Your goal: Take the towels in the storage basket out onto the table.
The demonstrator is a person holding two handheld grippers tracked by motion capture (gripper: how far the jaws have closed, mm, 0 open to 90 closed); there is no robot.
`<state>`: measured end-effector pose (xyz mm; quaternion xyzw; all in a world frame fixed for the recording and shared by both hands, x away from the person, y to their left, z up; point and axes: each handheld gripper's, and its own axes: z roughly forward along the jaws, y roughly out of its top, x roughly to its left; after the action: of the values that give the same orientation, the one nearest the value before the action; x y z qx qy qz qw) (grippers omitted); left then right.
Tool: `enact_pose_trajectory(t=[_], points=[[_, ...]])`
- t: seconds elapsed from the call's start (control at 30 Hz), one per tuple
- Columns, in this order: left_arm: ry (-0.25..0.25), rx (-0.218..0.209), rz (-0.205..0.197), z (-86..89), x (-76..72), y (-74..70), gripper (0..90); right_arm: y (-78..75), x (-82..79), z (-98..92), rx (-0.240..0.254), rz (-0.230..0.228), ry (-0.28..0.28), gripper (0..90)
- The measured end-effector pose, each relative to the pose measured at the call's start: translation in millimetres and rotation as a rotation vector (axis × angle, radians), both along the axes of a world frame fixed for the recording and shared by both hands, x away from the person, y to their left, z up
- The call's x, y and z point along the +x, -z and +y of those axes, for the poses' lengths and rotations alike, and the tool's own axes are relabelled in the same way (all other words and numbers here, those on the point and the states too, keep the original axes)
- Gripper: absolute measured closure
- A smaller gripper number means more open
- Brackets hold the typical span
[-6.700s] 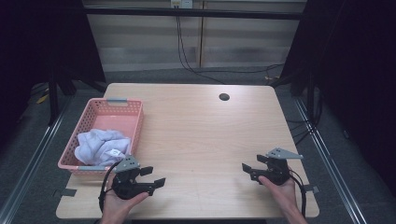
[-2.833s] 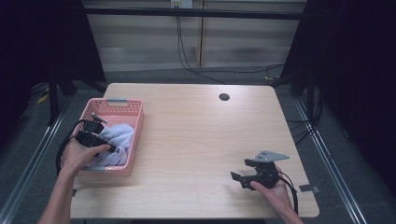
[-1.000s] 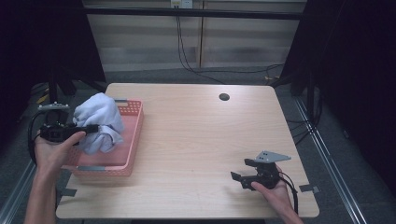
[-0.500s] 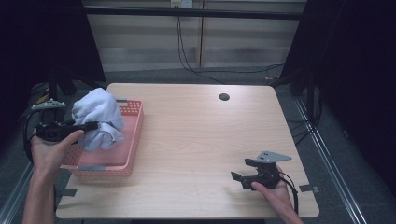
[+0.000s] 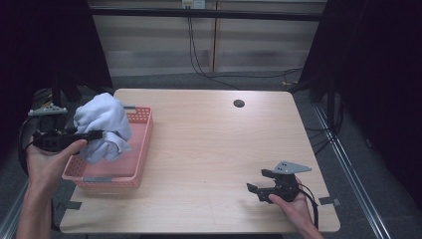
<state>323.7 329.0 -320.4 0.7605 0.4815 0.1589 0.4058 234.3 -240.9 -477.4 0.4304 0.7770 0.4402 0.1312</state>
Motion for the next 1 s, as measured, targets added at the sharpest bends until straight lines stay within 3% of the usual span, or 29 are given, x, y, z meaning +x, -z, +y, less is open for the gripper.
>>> enact_pose_trajectory(t=[0.1,0.27,0.33,0.53,0.6,0.63,0.73,0.83,1.0], points=[[-0.011,0.006,0.002,-4.3,-0.8,-4.0,52.9,0.0,0.0,-0.2,0.000,0.000,-0.001,19.4],[-0.017,0.066,0.042,-11.7,2.8,-6.8,53.0,-0.6,-0.6,-0.8,0.001,0.000,0.001,19.4],[-0.002,0.083,0.070,-18.2,4.9,-8.8,52.9,-0.5,0.0,-1.3,0.000,-0.002,0.002,19.4],[0.022,0.091,0.075,-29.2,7.4,-14.2,52.9,-0.4,-0.2,-1.0,0.000,-0.002,-0.001,19.4],[0.039,0.075,0.078,-33.9,8.0,-17.0,52.9,-0.6,-0.4,-1.2,0.001,-0.002,0.000,19.4],[0.052,0.093,0.076,-38.1,7.1,-20.3,52.9,-0.7,-0.4,-1.4,0.001,-0.001,0.001,19.4],[0.090,0.071,0.074,-42.0,4.9,-23.6,52.9,-0.8,-0.3,-1.7,0.002,-0.002,0.001,19.4],[0.111,0.111,0.069,-53.9,1.5,-32.4,52.9,0.0,0.4,-1.5,-0.002,0.000,0.001,19.4],[0.140,0.121,0.081,-68.7,4.9,-34.3,52.9,-0.6,-0.2,-1.1,0.000,-0.002,-0.003,19.4]])
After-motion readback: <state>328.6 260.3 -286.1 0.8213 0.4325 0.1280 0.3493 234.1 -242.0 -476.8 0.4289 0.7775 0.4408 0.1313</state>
